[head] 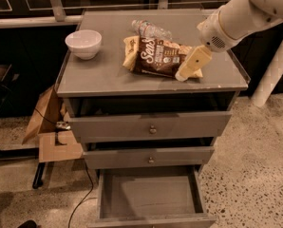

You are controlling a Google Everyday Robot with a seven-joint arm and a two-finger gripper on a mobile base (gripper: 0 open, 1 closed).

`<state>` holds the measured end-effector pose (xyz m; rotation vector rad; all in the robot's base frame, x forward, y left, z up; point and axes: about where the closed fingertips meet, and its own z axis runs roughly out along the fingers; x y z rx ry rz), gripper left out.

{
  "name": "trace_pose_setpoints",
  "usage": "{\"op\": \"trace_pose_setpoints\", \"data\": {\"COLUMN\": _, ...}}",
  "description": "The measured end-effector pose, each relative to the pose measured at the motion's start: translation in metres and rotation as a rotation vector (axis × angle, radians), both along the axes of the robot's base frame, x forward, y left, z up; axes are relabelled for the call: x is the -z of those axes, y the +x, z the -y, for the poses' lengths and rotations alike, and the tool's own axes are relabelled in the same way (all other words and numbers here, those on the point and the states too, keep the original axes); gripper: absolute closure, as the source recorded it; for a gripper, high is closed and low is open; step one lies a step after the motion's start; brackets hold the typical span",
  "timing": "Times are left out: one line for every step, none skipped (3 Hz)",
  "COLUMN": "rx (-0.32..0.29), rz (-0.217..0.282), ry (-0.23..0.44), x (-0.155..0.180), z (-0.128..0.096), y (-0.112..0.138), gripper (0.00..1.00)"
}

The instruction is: Place brown chip bag into bottom drawer

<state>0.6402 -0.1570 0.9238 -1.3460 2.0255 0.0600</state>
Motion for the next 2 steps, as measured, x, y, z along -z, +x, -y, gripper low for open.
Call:
{"op": "trace_pose_setpoints", "data": {"rx": -0.008, "rz": 0.01, "ry": 0.04, "x": 0.007, "z": -0.008, "y": 0.019, "gripper": 0.0}}
{"op": "trace_pose_setpoints", "data": {"rx": -0.008, "rz": 0.018, "ry": 0.077, "x": 0.018, "z": -0.013, "y": 0.037, "gripper": 0.0}}
